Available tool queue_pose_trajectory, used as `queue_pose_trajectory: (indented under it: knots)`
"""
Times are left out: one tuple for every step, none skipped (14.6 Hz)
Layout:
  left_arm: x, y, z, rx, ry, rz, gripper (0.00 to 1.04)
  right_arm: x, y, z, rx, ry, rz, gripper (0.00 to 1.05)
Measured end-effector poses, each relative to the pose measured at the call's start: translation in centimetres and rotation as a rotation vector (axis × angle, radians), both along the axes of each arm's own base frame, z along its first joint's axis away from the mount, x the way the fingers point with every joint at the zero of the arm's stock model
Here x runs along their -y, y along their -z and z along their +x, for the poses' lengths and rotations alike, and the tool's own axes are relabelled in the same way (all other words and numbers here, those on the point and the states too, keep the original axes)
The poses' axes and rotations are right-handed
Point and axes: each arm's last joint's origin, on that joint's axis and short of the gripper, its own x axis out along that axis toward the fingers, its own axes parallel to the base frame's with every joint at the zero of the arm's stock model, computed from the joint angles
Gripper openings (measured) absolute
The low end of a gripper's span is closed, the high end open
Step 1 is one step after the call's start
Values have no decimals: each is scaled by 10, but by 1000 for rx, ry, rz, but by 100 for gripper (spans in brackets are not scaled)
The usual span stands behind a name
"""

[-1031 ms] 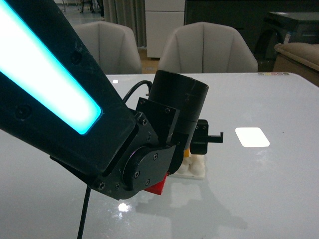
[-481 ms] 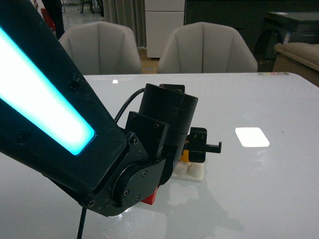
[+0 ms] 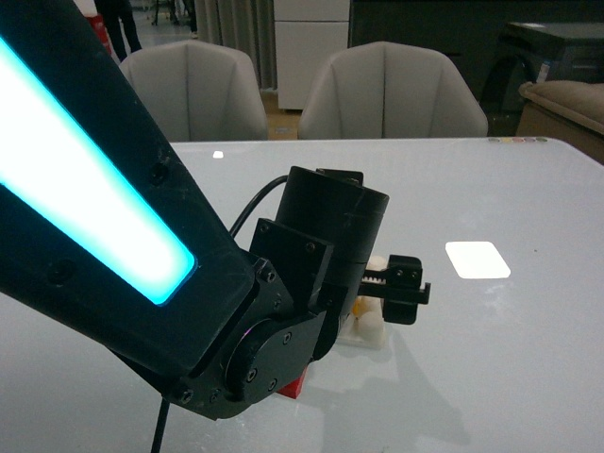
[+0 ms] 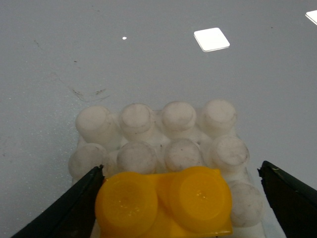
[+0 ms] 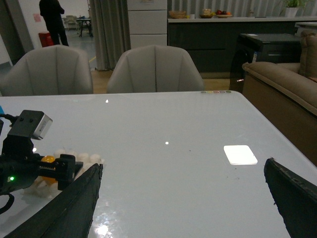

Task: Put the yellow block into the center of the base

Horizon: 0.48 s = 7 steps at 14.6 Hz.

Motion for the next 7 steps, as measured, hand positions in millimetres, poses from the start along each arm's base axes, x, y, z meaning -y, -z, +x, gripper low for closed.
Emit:
queue_pose_trajectory:
  knots:
    - [0,-3,0,2,1,-4,99,0,0,0,0,0,0,98]
    - [-1,-10,2,14,-5,-19,98,0,0,0,0,0,0,98]
    - [-2,-18,3,30,-13,-35,98,0,0,0,0,0,0,98]
    - [-5,-29,6,51,-24,-53,98,0,0,0,0,0,0,98]
    - [-12,-54,11,106,-46,-93,98,0,0,0,0,0,0,98]
    - [-18,-80,14,153,-58,-137,98,0,0,0,0,0,0,98]
    - [-25,-100,13,179,-58,-183,98,0,0,0,0,0,0,98]
